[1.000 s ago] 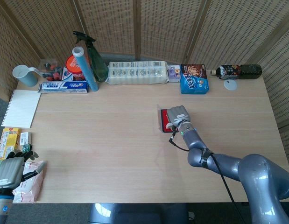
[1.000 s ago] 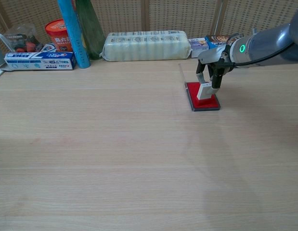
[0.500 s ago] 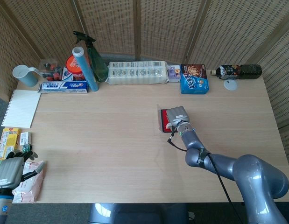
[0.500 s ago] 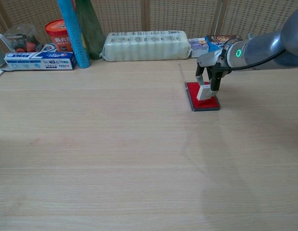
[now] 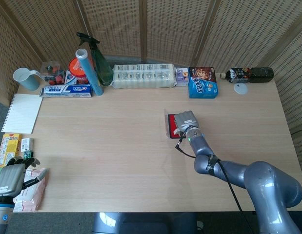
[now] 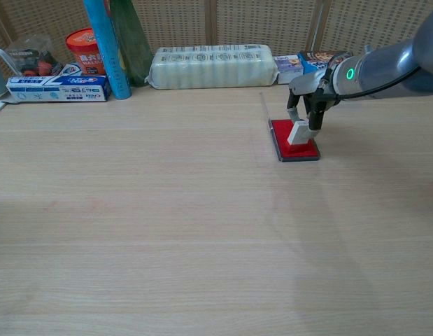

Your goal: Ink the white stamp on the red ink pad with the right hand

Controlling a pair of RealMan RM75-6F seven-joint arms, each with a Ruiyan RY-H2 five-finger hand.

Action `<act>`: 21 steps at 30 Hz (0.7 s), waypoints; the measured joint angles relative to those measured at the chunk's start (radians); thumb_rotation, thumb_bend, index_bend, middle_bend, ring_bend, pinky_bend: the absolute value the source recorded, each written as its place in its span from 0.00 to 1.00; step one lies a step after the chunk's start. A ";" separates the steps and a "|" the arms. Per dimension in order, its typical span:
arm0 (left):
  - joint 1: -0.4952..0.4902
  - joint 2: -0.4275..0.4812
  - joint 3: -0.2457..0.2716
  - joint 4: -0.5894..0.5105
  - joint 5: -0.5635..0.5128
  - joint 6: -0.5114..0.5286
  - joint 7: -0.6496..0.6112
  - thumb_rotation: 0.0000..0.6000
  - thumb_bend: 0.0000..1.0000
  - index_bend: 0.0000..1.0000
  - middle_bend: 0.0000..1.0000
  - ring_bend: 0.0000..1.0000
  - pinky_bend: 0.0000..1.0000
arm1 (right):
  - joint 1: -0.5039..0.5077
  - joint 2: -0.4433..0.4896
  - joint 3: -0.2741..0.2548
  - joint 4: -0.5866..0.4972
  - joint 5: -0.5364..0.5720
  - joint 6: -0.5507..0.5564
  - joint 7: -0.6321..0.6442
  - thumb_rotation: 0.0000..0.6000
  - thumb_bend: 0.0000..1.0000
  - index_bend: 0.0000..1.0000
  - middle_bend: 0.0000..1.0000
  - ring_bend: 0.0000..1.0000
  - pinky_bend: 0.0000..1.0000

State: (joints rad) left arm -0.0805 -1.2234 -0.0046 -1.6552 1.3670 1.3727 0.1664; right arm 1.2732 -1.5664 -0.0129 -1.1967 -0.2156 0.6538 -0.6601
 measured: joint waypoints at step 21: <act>-0.007 0.002 0.007 -0.035 0.039 0.012 0.019 0.06 0.16 0.38 0.44 0.35 0.17 | -0.171 0.288 -0.024 -0.440 -0.195 0.207 0.087 1.00 0.44 0.70 1.00 1.00 1.00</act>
State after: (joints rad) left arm -0.0876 -1.2211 0.0020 -1.6906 1.4062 1.3844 0.1853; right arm 1.1026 -1.2787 -0.0368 -1.6370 -0.4103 0.8612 -0.5731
